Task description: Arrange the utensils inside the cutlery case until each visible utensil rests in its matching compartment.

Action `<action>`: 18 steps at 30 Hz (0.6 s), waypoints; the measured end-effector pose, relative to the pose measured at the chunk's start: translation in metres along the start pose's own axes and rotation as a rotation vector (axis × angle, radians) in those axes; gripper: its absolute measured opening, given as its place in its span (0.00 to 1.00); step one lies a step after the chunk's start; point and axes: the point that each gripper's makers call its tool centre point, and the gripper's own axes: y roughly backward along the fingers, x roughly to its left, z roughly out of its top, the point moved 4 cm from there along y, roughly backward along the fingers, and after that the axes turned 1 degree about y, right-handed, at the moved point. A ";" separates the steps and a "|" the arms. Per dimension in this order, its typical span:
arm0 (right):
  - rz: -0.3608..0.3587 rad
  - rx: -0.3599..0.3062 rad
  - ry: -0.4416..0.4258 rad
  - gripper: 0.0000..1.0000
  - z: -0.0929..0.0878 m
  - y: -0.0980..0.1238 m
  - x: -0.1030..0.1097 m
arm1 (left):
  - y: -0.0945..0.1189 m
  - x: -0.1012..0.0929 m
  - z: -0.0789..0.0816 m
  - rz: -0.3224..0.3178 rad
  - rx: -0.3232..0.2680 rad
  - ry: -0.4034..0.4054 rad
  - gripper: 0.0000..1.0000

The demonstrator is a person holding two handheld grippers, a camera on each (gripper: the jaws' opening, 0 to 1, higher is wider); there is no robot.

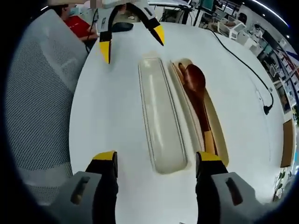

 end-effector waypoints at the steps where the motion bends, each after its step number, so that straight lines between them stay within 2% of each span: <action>1: 0.006 0.001 0.004 0.66 0.001 -0.001 -0.001 | -0.003 0.000 0.001 -0.018 -0.008 -0.007 0.72; 3: 0.033 -0.009 0.015 0.65 0.004 -0.003 -0.001 | -0.007 -0.001 0.001 -0.047 -0.014 0.013 0.69; 4: 0.058 -0.031 0.014 0.67 0.008 -0.004 0.002 | -0.008 -0.004 0.002 -0.077 -0.024 0.060 0.68; 5: 0.093 -0.060 -0.004 0.70 0.012 -0.006 0.006 | -0.009 -0.003 0.004 -0.079 -0.035 0.092 0.69; 8: 0.081 -0.030 0.034 0.64 0.011 -0.012 0.001 | -0.011 0.000 0.001 -0.073 -0.027 0.067 0.70; 11: 0.091 -0.033 0.036 0.65 0.012 -0.016 0.001 | -0.014 0.003 -0.002 -0.071 -0.011 0.055 0.71; 14: 0.092 -0.026 0.051 0.64 0.012 -0.018 0.000 | -0.018 0.009 0.000 -0.057 -0.020 0.069 0.71; 18: 0.099 -0.017 0.062 0.63 0.010 -0.021 -0.001 | -0.025 0.010 -0.002 -0.053 -0.002 0.036 0.71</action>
